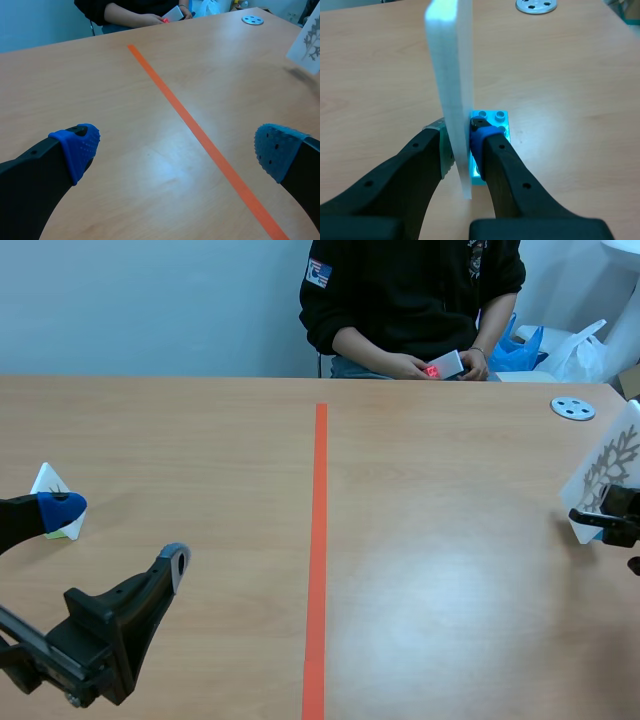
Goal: Sort the leaf by its shape. The table is split by an orange tape line. A compound leaf with several leaflets goes to the left side, a simple leaf with one blade goes to the right side. Return to the home posture when a red brick is placed on the table.
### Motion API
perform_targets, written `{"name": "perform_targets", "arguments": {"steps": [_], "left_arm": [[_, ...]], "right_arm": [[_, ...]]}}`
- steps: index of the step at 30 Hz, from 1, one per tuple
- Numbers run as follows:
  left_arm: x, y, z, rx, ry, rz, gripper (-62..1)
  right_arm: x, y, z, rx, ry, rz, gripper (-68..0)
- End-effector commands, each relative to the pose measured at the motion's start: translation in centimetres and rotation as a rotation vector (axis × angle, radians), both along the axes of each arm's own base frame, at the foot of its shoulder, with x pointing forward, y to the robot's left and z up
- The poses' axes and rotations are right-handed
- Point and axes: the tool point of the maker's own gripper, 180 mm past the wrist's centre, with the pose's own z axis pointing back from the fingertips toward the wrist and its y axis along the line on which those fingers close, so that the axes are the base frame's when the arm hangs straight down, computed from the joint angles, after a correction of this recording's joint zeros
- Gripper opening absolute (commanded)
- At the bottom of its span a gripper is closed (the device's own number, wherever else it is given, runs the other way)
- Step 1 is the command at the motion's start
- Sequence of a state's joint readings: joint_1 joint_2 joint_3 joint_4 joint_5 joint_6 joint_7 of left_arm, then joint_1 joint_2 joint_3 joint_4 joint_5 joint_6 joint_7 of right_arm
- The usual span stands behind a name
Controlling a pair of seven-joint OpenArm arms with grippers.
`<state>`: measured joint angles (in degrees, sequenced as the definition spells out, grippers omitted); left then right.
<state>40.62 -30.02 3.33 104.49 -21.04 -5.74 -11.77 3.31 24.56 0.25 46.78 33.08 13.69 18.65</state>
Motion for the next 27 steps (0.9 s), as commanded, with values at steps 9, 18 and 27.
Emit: {"name": "perform_targets", "arguments": {"steps": [9,18,27], "left_arm": [[0.2,0.0,0.6,-0.010,-0.022,0.001,1.4],[0.2,0.0,0.6,-0.010,-0.022,0.001,1.4],[0.2,0.0,0.6,-0.010,-0.022,0.001,1.4]], "right_arm": [[1.1,-0.5,2.1,-0.033,-0.057,0.000,-57.9],[1.3,-0.5,2.8,-0.035,-0.097,-0.003,-33.6],[1.8,-0.2,6.3,-0.070,-0.254,0.018,-4.7]]}}
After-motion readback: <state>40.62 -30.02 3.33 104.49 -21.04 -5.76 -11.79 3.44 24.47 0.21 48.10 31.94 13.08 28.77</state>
